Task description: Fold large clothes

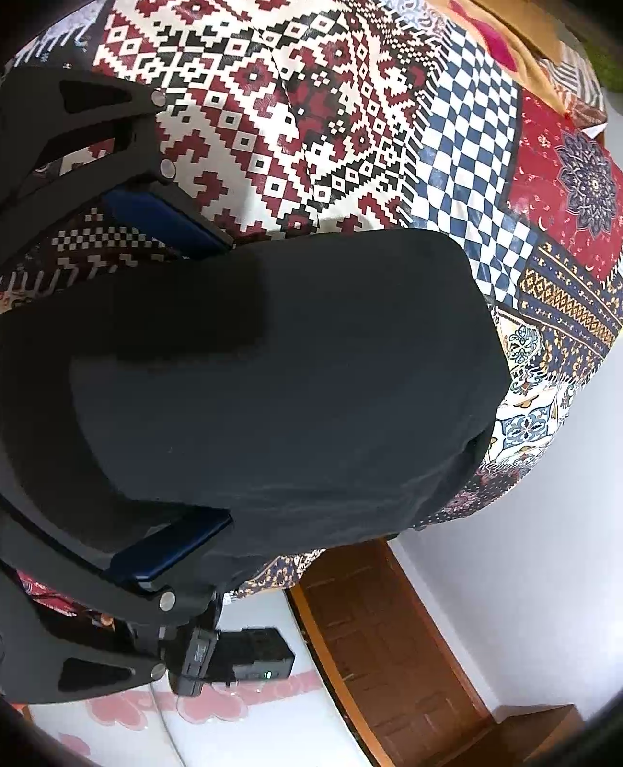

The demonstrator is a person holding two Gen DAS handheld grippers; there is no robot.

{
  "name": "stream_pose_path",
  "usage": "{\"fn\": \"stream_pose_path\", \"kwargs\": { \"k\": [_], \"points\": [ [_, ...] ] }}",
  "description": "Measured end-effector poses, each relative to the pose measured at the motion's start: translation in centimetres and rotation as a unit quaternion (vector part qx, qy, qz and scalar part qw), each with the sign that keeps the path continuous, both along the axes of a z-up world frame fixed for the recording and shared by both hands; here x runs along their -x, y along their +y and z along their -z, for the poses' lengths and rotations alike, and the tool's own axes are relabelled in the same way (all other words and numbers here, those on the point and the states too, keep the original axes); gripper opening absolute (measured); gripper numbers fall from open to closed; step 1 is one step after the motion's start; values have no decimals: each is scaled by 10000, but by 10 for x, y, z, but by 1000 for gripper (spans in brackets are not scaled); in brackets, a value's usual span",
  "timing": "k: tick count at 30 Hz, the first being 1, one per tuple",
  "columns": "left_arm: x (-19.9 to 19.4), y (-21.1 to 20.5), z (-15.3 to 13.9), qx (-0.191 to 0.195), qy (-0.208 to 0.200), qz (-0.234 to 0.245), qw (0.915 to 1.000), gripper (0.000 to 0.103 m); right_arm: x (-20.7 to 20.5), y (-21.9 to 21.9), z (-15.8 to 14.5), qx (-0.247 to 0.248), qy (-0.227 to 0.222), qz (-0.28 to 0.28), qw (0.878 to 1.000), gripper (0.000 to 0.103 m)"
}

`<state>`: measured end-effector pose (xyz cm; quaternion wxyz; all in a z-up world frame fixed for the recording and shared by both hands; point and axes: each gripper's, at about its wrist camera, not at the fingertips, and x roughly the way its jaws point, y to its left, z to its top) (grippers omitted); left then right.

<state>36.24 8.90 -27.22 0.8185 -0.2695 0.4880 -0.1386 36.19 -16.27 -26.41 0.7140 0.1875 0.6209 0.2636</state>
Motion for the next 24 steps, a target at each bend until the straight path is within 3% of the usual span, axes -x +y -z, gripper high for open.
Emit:
{"fn": "stream_pose_path", "kwargs": {
  "k": [3, 5, 8, 12, 14, 18, 24],
  "points": [
    [-1, 1, 2, 29, 25, 19, 10000, 103, -6, -2, 13, -487, 341, 170, 9981, 63],
    [-1, 2, 2, 30, 32, 31, 10000, 102, -7, -7, 12, -592, 400, 288, 9970, 45],
    [2, 4, -5, -24, -2, 26, 10000, 91, -3, -11, 5, -575, 278, 347, 9974, 30],
    [10, 13, -16, 96, -13, 37, 9999, 72, 4, -3, -18, -356, 25, 313, 9989, 22],
    [15, 15, -25, 81, -52, 61, 9999, 67, 5, 4, -29, -336, -91, 270, 9990, 20],
    [23, 21, -57, -226, -379, 115, 9990, 60, 2, 36, -62, -424, -493, 117, 9978, 16],
    [26, 47, -121, -647, -1087, 57, 9920, 58, -15, 91, -109, -465, -1135, -106, 9924, 16]
  ]
}}
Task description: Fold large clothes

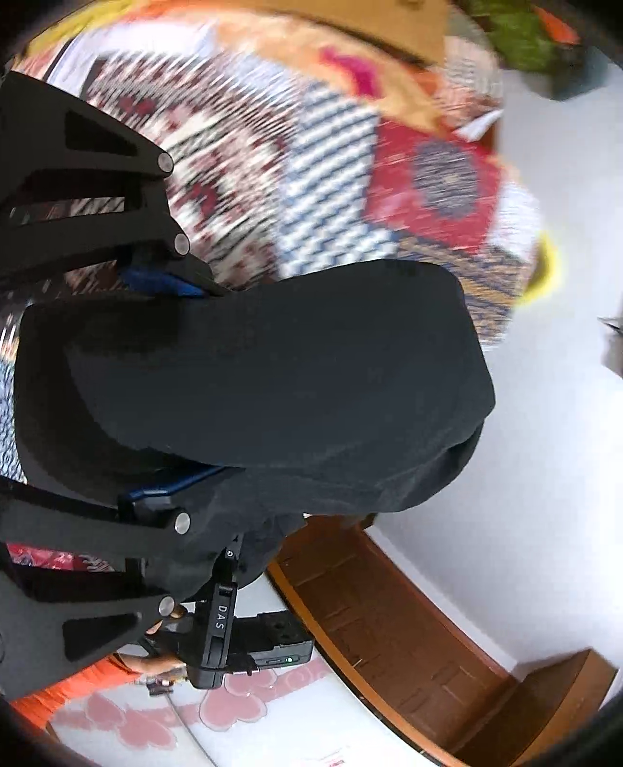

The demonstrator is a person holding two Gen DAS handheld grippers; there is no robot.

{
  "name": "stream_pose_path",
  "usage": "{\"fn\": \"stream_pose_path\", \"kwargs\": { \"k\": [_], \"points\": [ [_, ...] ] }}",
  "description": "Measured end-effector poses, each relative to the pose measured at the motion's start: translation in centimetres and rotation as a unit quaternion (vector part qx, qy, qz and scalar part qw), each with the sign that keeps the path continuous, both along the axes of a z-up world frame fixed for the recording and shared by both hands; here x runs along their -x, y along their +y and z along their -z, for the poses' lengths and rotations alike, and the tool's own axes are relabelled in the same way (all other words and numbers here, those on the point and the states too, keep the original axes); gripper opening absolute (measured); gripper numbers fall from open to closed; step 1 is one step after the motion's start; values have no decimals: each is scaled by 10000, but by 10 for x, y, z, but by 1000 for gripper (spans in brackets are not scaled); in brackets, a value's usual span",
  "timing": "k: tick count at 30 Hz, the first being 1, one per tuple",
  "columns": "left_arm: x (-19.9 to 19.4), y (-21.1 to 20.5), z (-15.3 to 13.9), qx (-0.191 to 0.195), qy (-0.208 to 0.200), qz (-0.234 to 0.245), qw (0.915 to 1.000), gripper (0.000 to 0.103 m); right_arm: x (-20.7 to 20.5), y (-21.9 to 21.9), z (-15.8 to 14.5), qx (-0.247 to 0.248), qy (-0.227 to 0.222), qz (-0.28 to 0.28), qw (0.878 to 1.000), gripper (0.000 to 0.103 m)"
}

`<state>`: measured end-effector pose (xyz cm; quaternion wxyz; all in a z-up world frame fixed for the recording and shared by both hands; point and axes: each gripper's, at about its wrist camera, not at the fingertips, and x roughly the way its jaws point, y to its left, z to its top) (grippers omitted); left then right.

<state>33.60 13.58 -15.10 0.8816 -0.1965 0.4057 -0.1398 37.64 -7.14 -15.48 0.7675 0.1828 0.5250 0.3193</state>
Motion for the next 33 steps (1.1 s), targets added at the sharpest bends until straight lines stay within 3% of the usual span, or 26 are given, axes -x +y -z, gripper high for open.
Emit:
{"fn": "stream_pose_path", "kwargs": {
  "k": [5, 10, 15, 18, 21, 25, 28, 33],
  "points": [
    [-7, 43, -39, -284, -489, -267, 9980, 57, -14, 39, -17, -109, -353, -142, 9992, 16],
    [-27, 97, -43, -372, -560, -578, 9961, 57, -34, 94, -8, 24, -504, -281, 9983, 16],
    [-55, 149, -5, -278, -145, -896, 9955, 57, -51, 140, 24, 451, -585, -377, 9966, 16],
    [-72, 173, 40, -335, 328, -1097, 9929, 57, -64, 162, 54, 803, -448, -418, 9949, 17],
    [-82, 187, 85, -595, 826, -1340, 9857, 57, -67, 166, 71, 999, -469, -357, 9933, 27],
    [-79, 200, 98, -365, 744, -1474, 9856, 59, -76, 162, 77, 1013, -376, -247, 9938, 36],
    [-76, 185, 90, -815, 720, -1440, 9836, 60, -64, 148, 69, 1082, -290, -211, 9935, 44],
    [-62, 160, 69, -1631, 680, -1407, 9742, 59, -51, 128, 49, 922, -241, -73, 9954, 45]
  ]
}}
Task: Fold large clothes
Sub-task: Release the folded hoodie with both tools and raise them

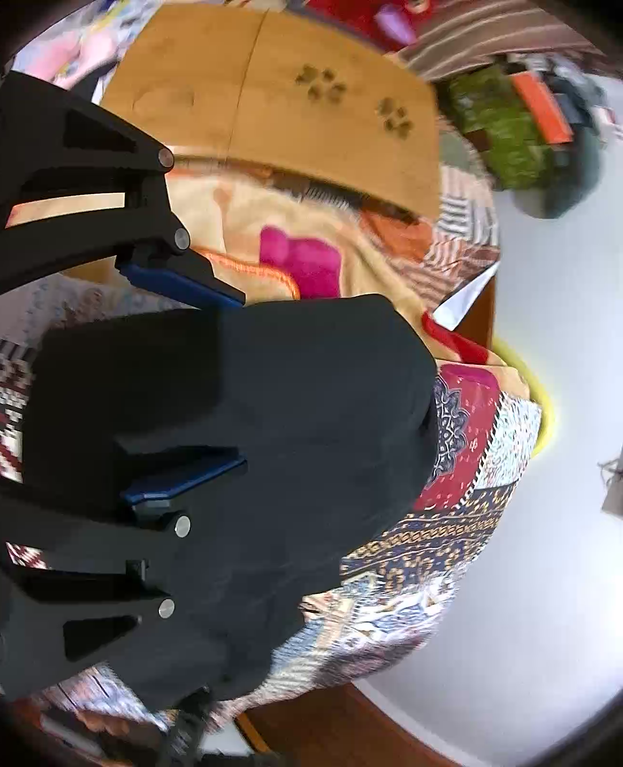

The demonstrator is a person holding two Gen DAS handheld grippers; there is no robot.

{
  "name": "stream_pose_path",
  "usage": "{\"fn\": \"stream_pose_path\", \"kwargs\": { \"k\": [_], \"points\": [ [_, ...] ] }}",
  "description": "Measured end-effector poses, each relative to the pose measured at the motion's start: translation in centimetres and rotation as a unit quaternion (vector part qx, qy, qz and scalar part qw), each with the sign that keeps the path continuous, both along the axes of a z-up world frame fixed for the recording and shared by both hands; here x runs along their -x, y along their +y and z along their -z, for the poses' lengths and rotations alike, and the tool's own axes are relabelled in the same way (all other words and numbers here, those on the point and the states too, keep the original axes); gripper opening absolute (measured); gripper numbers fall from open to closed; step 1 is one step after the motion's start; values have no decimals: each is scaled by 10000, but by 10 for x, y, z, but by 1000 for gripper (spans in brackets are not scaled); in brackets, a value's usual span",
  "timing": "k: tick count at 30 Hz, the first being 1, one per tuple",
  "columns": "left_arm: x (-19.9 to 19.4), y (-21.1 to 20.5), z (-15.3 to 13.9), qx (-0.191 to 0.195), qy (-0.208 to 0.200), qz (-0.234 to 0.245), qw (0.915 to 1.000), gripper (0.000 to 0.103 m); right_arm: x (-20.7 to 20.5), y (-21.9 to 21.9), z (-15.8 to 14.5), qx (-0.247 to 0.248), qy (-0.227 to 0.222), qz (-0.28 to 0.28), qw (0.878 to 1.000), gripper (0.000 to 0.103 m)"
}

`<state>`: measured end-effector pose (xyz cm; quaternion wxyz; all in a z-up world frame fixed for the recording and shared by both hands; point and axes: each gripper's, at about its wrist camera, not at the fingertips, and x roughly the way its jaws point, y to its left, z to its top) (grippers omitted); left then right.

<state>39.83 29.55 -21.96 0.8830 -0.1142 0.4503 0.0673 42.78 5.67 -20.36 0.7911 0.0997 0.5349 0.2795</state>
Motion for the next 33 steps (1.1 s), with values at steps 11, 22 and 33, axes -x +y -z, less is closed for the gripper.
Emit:
{"fn": "stream_pose_path", "kwargs": {
  "k": [11, 22, 33],
  "points": [
    [89, -70, -114, -423, -1001, 481, 9929, 59, 84, -48, -118, -507, -1123, 66, 9924, 45],
    [237, -138, -230, -915, -2698, 508, 9572, 59, 242, -75, -240, -925, -3274, -111, 9403, 45],
    [376, -188, -245, -1209, -3933, 47, 9114, 60, 345, -88, -257, -1036, -4469, 110, 8885, 49]
  ]
}}
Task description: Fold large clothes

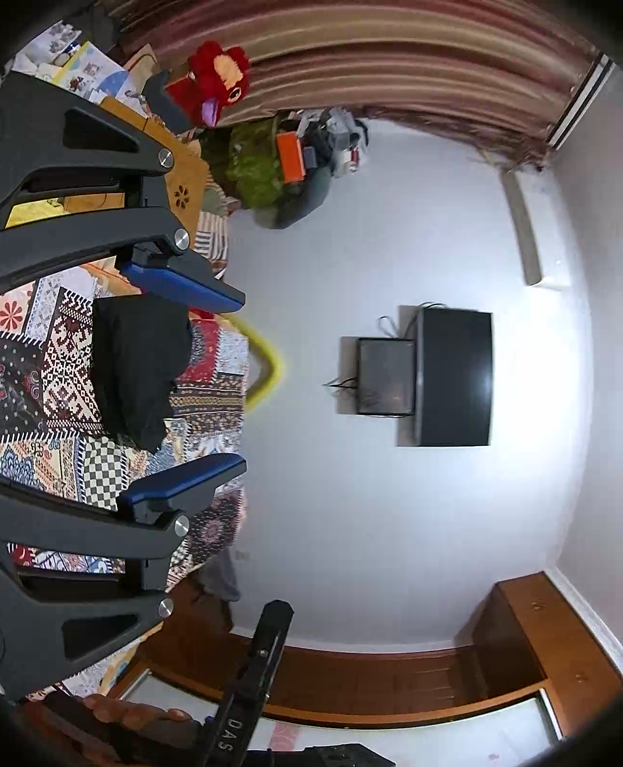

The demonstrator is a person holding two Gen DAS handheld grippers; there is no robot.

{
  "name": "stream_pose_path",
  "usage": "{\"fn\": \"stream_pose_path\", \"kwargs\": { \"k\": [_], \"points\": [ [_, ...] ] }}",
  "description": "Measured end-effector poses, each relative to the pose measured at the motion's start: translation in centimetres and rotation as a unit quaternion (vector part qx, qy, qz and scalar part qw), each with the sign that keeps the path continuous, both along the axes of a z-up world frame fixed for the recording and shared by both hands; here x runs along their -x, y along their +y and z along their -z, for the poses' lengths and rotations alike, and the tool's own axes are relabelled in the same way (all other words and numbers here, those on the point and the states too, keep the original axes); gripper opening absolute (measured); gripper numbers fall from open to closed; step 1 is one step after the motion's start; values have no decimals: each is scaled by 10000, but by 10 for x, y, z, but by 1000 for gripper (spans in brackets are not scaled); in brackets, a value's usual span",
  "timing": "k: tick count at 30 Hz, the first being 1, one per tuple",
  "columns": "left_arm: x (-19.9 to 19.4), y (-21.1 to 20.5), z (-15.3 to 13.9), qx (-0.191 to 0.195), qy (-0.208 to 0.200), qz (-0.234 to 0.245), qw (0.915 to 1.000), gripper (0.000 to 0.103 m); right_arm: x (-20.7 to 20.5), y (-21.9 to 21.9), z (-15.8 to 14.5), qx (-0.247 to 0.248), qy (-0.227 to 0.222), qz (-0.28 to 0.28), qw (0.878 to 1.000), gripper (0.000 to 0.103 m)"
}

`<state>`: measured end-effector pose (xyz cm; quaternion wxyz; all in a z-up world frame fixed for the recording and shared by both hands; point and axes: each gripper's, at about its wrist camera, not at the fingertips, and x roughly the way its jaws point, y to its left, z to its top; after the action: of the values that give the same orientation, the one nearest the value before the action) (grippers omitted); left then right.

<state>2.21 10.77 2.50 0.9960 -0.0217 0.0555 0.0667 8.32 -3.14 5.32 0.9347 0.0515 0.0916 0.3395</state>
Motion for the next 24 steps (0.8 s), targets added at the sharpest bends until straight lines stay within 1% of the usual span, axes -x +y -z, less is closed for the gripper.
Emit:
{"fn": "stream_pose_path", "kwargs": {
  "k": [2, 3, 4, 5, 6, 7, 8, 9, 10, 14, 17, 24],
  "points": [
    [9, -4, 1, -22, -98, -64, 9999, 62, 7, 2, 3, 68, -97, 92, 9999, 60],
    [14, -6, 1, -42, -164, -120, 9998, 66, 14, 3, 3, 131, -215, 238, 9994, 64],
    [18, -7, 2, -61, -198, -157, 9997, 69, 19, 4, 3, 184, -318, 385, 9986, 72],
    [22, -10, 3, -87, -246, -187, 9995, 75, 23, 5, 4, 229, -418, 521, 9975, 81],
    [25, -12, 3, -105, -272, -201, 9994, 83, 24, 6, 5, 264, -494, 645, 9963, 85],
    [28, -15, 4, -117, -305, -228, 9992, 87, 23, 7, 6, 282, -537, 731, 9955, 90],
    [30, -16, 5, -126, -333, -259, 9990, 95, 23, 8, 6, 294, -564, 802, 9947, 95],
    [33, -18, 7, -130, -355, -286, 9989, 100, 22, 9, 5, 314, -560, 867, 9942, 98],
    [34, -18, 8, -137, -372, -317, 9987, 101, 21, 9, 5, 315, -546, 897, 9940, 103],
    [38, -23, 14, -191, -347, -373, 9985, 102, 15, 9, 5, 339, -471, 943, 9939, 103],
    [34, -22, 16, -163, -274, -359, 9988, 102, 12, 10, 3, 339, -387, 942, 9942, 103],
    [32, -17, 22, -75, -205, -419, 9989, 102, 17, 3, 13, 335, -332, 899, 9948, 103]
  ]
}}
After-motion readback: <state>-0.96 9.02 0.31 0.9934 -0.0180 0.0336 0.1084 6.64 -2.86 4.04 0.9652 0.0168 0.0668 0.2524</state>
